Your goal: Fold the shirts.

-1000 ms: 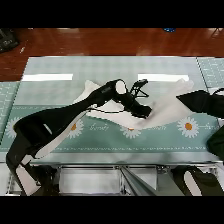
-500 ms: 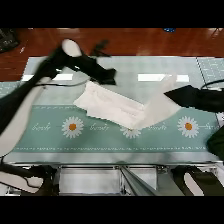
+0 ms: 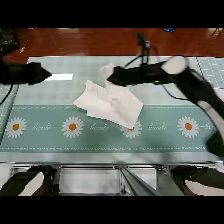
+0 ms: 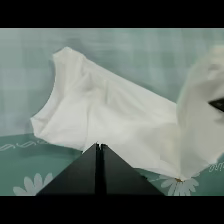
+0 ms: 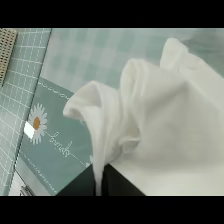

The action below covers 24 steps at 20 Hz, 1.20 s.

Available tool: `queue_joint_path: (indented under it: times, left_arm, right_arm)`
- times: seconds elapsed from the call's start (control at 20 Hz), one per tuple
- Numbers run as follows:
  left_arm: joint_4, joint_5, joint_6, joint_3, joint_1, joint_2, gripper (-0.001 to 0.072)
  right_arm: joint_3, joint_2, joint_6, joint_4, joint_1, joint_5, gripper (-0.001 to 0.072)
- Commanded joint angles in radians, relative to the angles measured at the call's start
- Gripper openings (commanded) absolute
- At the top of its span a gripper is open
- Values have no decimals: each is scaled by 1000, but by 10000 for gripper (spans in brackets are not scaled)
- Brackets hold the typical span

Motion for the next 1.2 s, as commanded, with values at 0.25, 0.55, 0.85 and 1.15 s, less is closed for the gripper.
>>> queue_joint_path:
  times: [0.25,0.55,0.85,1.15]
  left_arm:
    - [-32,138,-20,-359,-11,180,21]
    - [-51,175,-20,-352,54,161,21]
    - [-66,101,-19,-345,68,171,21]
    - [-66,101,-19,-356,68,171,21]
  right_arm:
    - [373,-446,-20,153,106,11,413]
    - [381,-227,12,-14,-150,439,407]
    - [10,291,259,-786,-325,400,408]
    - [-683,581,476,-610,-355,-38,408]
